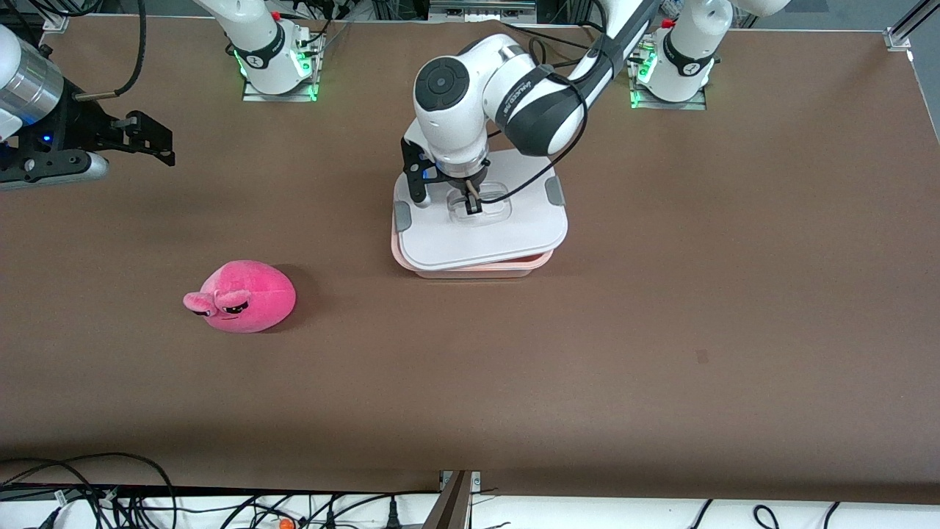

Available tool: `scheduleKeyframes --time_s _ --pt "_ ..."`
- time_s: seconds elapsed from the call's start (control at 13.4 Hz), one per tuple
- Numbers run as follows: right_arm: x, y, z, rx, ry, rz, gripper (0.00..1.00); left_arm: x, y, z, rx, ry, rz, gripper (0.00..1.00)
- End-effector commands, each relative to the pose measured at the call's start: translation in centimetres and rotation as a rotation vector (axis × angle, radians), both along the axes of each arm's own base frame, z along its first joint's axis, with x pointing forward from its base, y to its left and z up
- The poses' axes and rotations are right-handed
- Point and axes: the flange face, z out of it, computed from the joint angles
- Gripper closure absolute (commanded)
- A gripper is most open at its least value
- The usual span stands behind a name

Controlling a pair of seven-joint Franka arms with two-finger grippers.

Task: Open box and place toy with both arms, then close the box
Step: 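Lift the white lid off the pink box and set it aside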

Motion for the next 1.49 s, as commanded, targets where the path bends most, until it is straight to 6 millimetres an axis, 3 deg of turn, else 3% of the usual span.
scheduleKeyframes --time_s 0.0,0.3,0.6,0.89,1.04,1.27,1.42 --pt "-0.2 -0.1 0.2 -0.006 -0.002 0.013 0.00 2.7 4.7 3.7 0.005 0.018 0.012 1.00" --pt "-0.2 -0.1 0.2 -0.006 -0.003 0.014 0.00 8.9 17.7 9.3 -0.009 0.078 0.206 1.00" --pt "0.0 0.0 0.3 -0.004 -0.008 0.015 0.00 15.4 34.2 9.6 -0.016 0.107 0.382 1.00" --pt "1.0 -0.5 -1.4 -0.011 0.014 0.006 0.00 17.9 47.6 10.7 -0.038 0.088 0.427 1.00" --pt "2.9 -0.8 -5.0 -0.027 0.068 0.013 0.00 18.0 54.4 10.7 -0.067 0.092 0.418 1.00" --pt "6.0 -1.1 -10.4 -0.011 0.076 0.018 0.00 17.6 59.9 10.7 -0.077 0.091 0.341 1.00" --pt "8.0 -0.9 -14.8 -0.010 0.072 0.019 0.00 17.4 61.4 10.5 -0.079 0.096 0.341 1.00"
